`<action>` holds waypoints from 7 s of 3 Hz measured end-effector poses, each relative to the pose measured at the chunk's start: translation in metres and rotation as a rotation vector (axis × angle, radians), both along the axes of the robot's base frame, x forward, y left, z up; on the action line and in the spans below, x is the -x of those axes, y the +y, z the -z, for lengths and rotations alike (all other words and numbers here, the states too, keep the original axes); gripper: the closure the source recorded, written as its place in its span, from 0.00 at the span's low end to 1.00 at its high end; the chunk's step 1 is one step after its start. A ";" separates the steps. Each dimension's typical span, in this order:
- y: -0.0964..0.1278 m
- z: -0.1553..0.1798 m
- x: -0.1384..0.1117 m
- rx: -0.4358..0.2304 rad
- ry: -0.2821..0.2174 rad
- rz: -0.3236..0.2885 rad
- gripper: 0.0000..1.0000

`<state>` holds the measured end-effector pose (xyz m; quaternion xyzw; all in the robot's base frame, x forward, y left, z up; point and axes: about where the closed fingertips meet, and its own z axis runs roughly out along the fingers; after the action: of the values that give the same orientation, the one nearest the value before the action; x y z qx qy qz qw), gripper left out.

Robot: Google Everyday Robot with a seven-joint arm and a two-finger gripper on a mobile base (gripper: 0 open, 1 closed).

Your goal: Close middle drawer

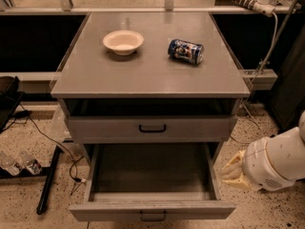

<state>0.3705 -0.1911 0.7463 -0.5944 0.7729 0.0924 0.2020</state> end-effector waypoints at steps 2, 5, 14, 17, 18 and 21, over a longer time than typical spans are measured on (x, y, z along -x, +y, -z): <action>0.005 0.068 0.008 -0.050 0.103 0.055 1.00; 0.010 0.234 0.003 -0.187 0.064 0.108 1.00; 0.025 0.342 -0.014 -0.203 0.075 0.194 0.12; 0.054 0.311 -0.075 -0.224 -0.096 0.116 0.00; 0.069 0.298 -0.111 -0.225 -0.162 0.083 0.00; 0.059 0.308 -0.146 -0.210 -0.189 0.110 0.66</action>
Offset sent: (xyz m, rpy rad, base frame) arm -0.0124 0.0064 -0.1729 0.1341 0.2609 -0.1458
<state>0.5169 -0.1320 0.4378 -0.5329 0.7679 0.1054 0.3396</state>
